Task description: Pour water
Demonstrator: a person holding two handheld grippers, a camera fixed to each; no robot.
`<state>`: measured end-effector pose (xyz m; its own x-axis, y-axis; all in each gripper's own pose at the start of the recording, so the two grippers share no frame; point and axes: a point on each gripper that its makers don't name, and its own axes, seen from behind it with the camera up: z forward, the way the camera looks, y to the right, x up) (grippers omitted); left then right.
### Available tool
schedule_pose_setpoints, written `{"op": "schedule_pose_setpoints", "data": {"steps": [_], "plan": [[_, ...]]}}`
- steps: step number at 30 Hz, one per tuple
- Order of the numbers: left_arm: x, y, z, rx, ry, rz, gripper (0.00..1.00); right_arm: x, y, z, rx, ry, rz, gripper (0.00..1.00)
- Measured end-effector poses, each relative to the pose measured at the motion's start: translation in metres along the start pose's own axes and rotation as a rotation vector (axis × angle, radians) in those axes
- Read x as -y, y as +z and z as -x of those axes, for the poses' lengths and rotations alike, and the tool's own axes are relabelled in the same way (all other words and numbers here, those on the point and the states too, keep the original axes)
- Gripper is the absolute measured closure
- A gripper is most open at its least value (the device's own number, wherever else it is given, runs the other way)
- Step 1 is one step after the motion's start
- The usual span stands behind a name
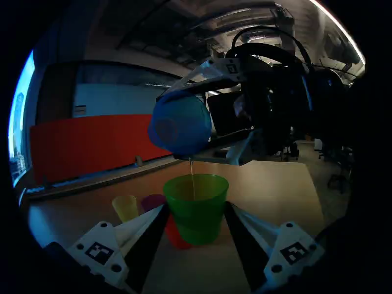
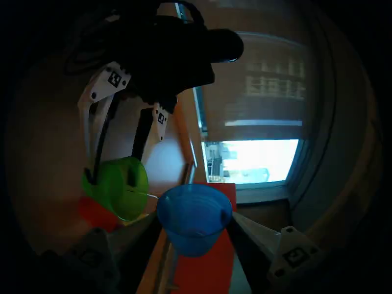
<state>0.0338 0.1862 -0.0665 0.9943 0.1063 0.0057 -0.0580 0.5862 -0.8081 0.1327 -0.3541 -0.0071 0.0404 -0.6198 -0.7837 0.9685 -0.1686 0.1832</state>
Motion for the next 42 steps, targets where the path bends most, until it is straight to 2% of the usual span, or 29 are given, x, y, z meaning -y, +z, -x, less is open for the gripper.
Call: {"op": "schedule_pose_setpoints", "data": {"steps": [18, 42], "plan": [[0.004, -0.001, 0.004, -0.001, -0.007, -0.007, 0.20, 0.009, 0.002, 0.000, -0.003, -0.027, -0.006, 0.11], [0.003, -0.001, 0.003, 0.001, -0.004, -0.006, 0.20, 0.016, 0.005, -0.004, -0.002, -0.073, -0.005, 0.11]]}}
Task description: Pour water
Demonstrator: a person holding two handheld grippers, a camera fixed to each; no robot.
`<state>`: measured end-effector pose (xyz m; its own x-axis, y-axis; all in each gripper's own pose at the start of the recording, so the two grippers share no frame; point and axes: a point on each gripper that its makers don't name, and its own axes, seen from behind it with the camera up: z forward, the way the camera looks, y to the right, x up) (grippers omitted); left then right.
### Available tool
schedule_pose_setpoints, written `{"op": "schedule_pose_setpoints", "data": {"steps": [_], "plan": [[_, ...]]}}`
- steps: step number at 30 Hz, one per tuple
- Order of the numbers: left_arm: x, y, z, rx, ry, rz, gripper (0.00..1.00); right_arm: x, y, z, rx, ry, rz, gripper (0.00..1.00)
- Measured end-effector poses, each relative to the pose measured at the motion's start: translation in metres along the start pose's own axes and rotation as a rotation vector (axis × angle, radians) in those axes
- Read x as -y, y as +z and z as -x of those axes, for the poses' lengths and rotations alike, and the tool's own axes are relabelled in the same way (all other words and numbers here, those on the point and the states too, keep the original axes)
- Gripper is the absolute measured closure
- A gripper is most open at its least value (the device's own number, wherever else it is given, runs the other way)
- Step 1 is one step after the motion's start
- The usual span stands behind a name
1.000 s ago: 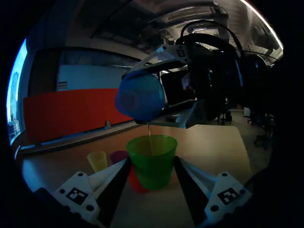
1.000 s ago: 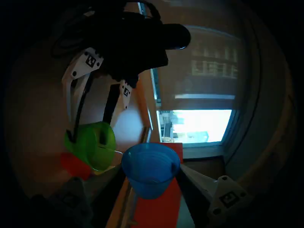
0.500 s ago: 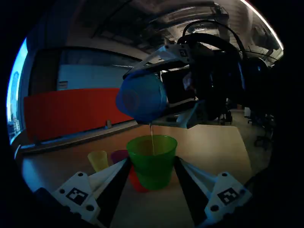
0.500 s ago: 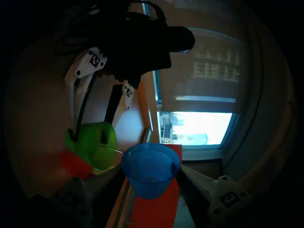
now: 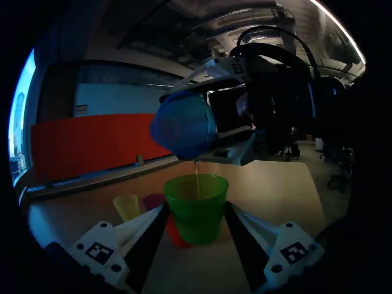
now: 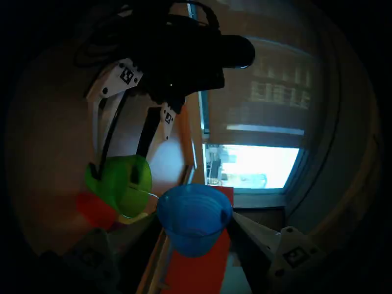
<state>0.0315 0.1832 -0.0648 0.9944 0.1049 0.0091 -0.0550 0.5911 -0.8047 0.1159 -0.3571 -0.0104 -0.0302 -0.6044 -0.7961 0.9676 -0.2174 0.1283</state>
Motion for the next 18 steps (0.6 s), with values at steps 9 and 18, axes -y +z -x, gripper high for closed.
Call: {"op": "schedule_pose_setpoints", "data": {"steps": [9, 18], "plan": [[-0.0013, 0.0012, 0.0018, 0.002, 0.003, 0.003, 0.20, 0.0024, -0.0011, 0.0006, 0.004, -0.015, -0.001, 0.11], [-0.0002, 0.0014, 0.0010, 0.001, 0.002, 0.000, 0.20, 0.0032, -0.0028, 0.0014, 0.007, -0.035, -0.001, 0.11]]}}
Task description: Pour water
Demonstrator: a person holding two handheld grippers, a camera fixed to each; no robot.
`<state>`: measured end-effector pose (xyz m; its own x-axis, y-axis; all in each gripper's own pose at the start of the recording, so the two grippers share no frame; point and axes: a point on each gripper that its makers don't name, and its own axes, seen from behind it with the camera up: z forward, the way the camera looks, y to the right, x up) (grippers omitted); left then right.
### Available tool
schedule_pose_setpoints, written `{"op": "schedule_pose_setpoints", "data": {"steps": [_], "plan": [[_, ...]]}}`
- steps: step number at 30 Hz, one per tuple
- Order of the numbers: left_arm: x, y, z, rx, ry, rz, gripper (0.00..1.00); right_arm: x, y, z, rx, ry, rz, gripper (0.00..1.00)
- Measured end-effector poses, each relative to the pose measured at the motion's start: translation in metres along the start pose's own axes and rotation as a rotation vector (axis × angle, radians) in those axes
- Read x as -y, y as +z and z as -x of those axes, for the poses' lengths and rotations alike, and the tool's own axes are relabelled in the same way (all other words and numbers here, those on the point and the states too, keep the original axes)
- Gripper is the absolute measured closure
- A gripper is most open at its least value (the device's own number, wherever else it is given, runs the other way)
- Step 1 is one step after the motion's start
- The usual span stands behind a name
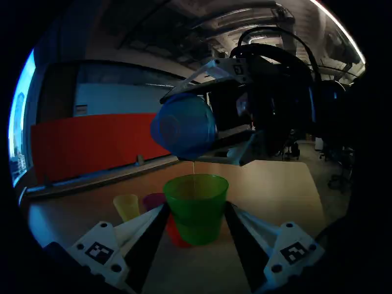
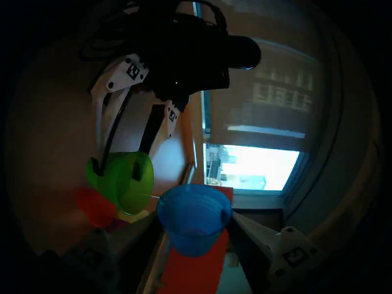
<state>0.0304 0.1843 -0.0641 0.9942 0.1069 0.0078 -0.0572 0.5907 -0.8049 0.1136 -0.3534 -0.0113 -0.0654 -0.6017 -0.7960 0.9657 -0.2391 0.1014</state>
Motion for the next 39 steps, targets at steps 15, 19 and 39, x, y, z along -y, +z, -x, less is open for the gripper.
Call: {"op": "schedule_pose_setpoints", "data": {"steps": [15, 19, 39], "plan": [[0.000, -0.001, 0.001, 0.001, 0.001, -0.001, 0.20, -0.001, -0.001, 0.001, 0.002, 0.009, 0.001, 0.11], [0.001, -0.001, 0.001, 0.002, 0.003, -0.002, 0.20, -0.001, -0.001, 0.002, 0.000, 0.020, 0.001, 0.11], [0.003, -0.001, -0.002, 0.001, 0.006, -0.009, 0.20, -0.016, -0.001, 0.017, -0.017, 0.275, 0.015, 0.11]]}}
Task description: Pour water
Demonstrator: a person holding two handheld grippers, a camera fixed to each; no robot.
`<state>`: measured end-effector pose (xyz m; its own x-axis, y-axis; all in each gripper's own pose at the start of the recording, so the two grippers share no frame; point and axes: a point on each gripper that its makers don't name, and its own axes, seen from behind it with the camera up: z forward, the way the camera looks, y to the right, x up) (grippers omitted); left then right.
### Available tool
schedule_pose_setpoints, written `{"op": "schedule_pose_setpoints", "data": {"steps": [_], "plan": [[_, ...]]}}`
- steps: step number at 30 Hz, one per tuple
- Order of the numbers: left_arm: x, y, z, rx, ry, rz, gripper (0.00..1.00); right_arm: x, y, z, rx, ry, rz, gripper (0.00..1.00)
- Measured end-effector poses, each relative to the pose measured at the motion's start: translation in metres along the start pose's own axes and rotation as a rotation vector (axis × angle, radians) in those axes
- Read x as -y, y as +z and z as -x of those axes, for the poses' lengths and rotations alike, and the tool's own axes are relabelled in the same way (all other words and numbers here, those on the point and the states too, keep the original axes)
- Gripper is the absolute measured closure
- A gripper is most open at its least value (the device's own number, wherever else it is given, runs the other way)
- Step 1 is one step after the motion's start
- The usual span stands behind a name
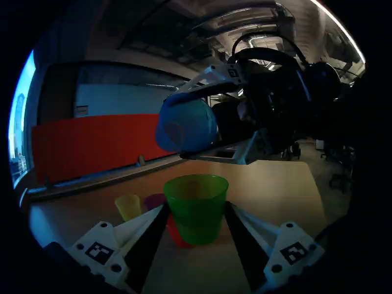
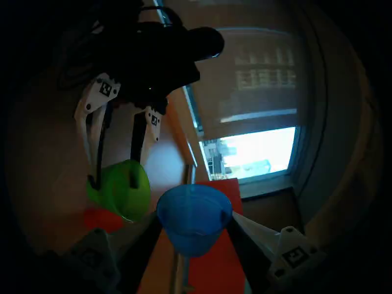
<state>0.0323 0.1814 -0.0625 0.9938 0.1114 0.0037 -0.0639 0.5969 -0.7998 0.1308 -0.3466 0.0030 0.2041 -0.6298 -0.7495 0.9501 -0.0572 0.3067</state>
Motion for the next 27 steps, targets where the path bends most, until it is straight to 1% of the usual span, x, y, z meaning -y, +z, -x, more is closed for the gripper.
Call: {"op": "schedule_pose_setpoints", "data": {"steps": [8, 11, 15, 18, 21, 24, 27], "plan": [[0.000, -0.001, 0.002, 0.004, 0.003, 0.000, 0.20, -0.005, -0.004, -0.001, -0.025, 0.221, 0.017, 0.11], [0.000, -0.001, 0.002, 0.005, 0.003, 0.000, 0.20, -0.002, -0.007, 0.001, -0.027, 0.324, 0.015, 0.11], [0.001, -0.001, 0.002, 0.005, 0.004, -0.001, 0.20, 0.003, -0.010, 0.005, -0.034, 0.476, 0.011, 0.11], [0.000, -0.001, 0.002, 0.007, 0.005, 0.001, 0.20, 0.006, -0.013, 0.007, -0.038, 0.573, 0.008, 0.11], [0.000, -0.002, 0.002, 0.007, 0.007, 0.000, 0.20, 0.007, -0.015, 0.007, -0.047, 0.649, 0.004, 0.11], [0.001, -0.002, 0.002, 0.008, 0.007, -0.001, 0.20, 0.007, -0.017, 0.009, -0.049, 0.699, 0.007, 0.11], [0.001, -0.002, 0.003, 0.010, 0.007, -0.002, 0.20, 0.010, -0.019, 0.010, -0.045, 0.729, 0.004, 0.11]]}}
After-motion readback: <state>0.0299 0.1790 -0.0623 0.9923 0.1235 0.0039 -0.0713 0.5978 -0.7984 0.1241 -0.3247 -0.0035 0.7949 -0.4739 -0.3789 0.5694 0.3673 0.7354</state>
